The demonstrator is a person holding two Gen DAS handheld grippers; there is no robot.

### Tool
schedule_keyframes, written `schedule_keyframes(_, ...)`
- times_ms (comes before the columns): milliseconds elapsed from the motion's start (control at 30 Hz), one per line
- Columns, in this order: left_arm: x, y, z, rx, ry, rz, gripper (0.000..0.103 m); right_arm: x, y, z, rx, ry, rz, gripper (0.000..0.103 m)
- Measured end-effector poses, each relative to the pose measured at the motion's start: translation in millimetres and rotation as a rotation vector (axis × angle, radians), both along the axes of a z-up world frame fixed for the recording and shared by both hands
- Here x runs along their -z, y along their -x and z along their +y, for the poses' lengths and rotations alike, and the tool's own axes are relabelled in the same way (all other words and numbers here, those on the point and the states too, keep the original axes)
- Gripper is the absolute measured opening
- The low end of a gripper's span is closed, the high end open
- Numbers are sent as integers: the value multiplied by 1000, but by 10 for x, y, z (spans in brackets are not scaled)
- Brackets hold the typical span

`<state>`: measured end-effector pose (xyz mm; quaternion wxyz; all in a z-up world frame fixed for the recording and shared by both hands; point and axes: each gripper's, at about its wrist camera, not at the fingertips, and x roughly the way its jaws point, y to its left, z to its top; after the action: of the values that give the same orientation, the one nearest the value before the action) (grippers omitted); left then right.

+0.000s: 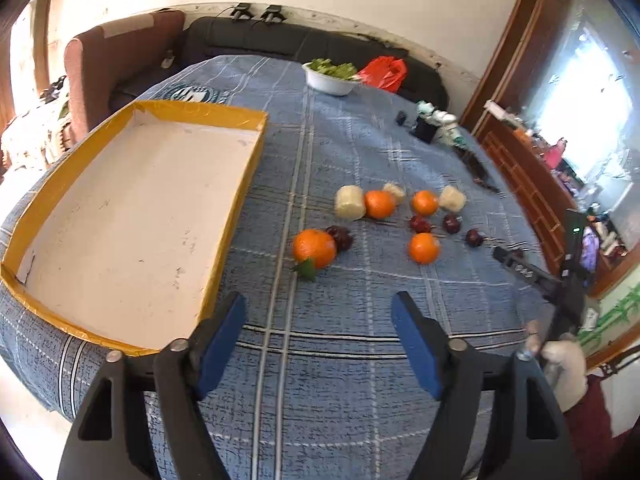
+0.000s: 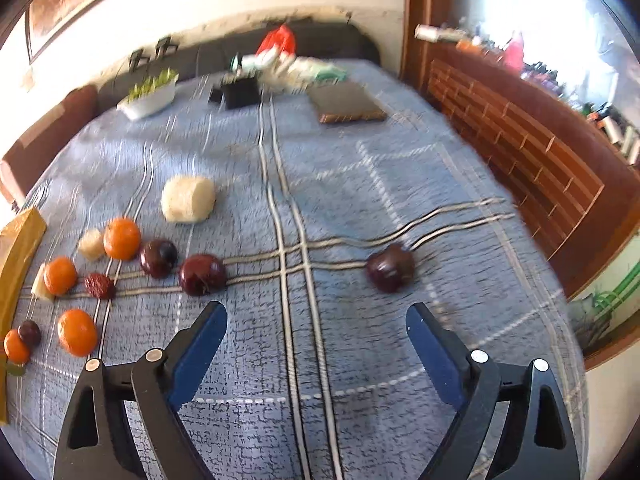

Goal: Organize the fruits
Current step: 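Move the left tool toward the mandarin orange near the tray, then grasp the mandarin orange with the left gripper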

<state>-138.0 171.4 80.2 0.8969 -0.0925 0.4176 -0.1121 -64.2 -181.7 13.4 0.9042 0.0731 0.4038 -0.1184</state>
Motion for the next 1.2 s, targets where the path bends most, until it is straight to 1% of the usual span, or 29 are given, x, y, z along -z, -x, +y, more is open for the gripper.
schedule_keyframes(33,-27,34,-35,5,-5,-11,76,-41,37,33,6,29,-21,93)
schedule_keyframes(100,-112,99,-78,4,-72,-63,76,-120,96,118,4,73,-50,90)
schedule_keyframes(167,-169,148,-53,2,-102,-116,76,-242,193,206,-38,73,-93,90)
schedule_keyframes(200,-184,144,-3,9,-106,-128,76,-331,260,263,-65,68,-123,90)
schedule_keyframes(233,-185,118,59,7,-100,-120,76,-426,329,320,-90,66,-157,90)
schedule_keyframes(300,-164,64,209,0,-62,-98,76,-561,429,394,-149,36,-185,91)
schedule_keyframes(333,-145,34,274,-5,-41,-84,76,-608,439,415,-190,-3,-181,91)
schedule_keyframes(400,-97,14,347,2,-10,-81,76,-660,437,456,-261,-80,-181,91)
schedule_keyframes(433,-68,-2,350,11,-7,-78,76,-661,417,487,-293,-108,-178,91)
schedule_keyframes(467,-41,-8,328,18,-12,-72,72,-642,381,525,-328,-137,-171,91)
schedule_keyframes(500,1,-26,294,38,-18,-64,61,-608,353,556,-346,-158,-164,89)
schedule_keyframes(533,45,-48,251,57,-19,-51,54,-551,270,592,-378,-203,-147,87)
schedule_keyframes(567,88,-78,197,77,-17,-32,40,-489,197,634,-402,-241,-126,79)
schedule_keyframes(600,129,-105,137,99,-15,-16,32,-418,195,699,-418,-264,-110,73)
schedule_keyframes(667,183,-169,-8,143,-27,1,30,-303,65,817,-448,-289,-77,69)
schedule_keyframes(767,198,-265,-174,179,-47,4,30,-142,-123,984,-478,-293,-42,68)
schedule_keyframes(933,236,-537,-386,224,-129,6,30,63,-300,1178,-518,-301,10,68)
schedule_keyframes(967,254,-581,-411,229,-142,8,30,90,-325,1206,-527,-302,19,64)
schedule_keyframes(1000,283,-650,-440,233,-155,14,30,83,-324,1210,-532,-301,20,56)
schedule_keyframes(1033,309,-707,-456,237,-163,22,30,85,-321,1223,-541,-296,18,50)
schedule_keyframes(1067,326,-762,-470,238,-172,21,30,80,-319,1227,-545,-292,18,41)
schedule_keyframes(1100,319,-785,-480,236,-185,7,30,85,-323,1232,-550,-287,17,39)
schedule_keyframes(1200,301,-876,-469,238,-217,5,30,90,-306,1237,-552,-281,5,39)
